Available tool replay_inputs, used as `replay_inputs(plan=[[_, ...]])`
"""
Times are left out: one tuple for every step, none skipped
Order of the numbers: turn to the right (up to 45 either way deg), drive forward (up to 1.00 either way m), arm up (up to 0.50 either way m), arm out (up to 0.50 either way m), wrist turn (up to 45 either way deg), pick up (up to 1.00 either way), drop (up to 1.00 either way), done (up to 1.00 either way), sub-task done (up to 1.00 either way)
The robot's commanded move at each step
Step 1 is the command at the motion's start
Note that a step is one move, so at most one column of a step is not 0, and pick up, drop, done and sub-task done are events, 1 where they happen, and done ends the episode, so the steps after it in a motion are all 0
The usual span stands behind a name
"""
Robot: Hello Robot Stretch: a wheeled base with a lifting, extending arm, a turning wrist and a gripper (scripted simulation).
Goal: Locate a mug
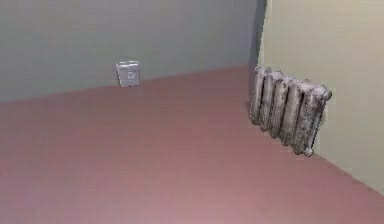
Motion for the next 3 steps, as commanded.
replay_inputs(plan=[[0.0,1.00,0.00,0.00,0.0,0.00,0.00,0.00,0.00],[0.0,1.00,0.00,0.00,0.0,0.00,0.00,0.00,0.00],[9.0,0.00,0.00,0.00,0.0,0.00,0.00,0.00,0.00]])
